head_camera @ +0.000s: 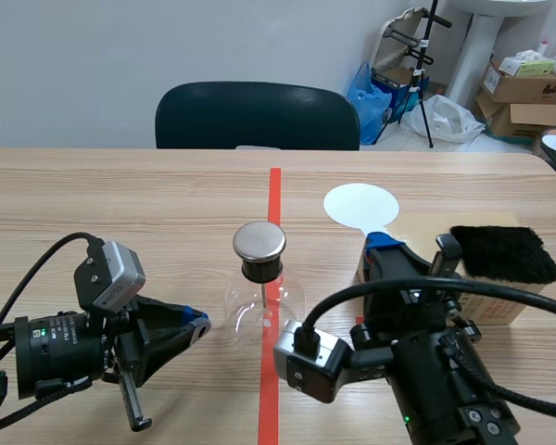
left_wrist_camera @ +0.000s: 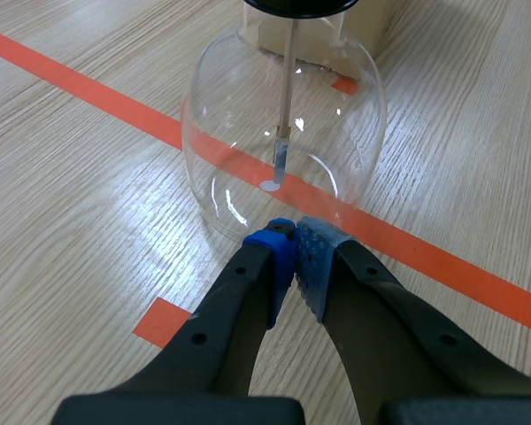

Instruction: Do the electroscope experiment

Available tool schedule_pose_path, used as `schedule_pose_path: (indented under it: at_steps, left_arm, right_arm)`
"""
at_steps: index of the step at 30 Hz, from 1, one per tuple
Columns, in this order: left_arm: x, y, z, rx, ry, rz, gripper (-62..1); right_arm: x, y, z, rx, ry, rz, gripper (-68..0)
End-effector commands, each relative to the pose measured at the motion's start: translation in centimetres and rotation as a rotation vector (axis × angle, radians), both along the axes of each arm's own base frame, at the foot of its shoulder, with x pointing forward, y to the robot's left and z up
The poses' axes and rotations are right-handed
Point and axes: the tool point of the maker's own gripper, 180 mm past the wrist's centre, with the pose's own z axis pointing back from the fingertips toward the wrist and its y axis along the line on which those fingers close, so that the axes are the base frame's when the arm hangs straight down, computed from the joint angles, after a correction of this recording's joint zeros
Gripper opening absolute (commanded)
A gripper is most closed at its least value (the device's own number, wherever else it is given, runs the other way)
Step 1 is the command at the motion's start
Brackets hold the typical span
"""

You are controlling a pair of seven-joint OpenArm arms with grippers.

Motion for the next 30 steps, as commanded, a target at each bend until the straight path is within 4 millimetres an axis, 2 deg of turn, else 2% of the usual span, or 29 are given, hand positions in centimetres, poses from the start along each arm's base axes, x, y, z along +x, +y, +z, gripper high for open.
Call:
schedule_pose_path:
  at_steps: [1,19,30]
  left_arm:
    - [0.2,-0.4,0.8,-0.029,-0.015,-0.001,-57.1]
    - [0.2,-0.4,0.8,-0.029,-0.015,0.000,-57.1]
    - [0.2,-0.4,0.8,-0.029,-0.015,0.000,-57.1]
  right_arm:
    - [0.2,0.2,0.7,0.002,-0.025,0.019,-66.6]
    - [-2.0,5.1,0.4,-0.011,-0.014,0.322,-66.6]
    - [-2.5,5.8,0.3,-0.013,-0.013,0.366,-66.6]
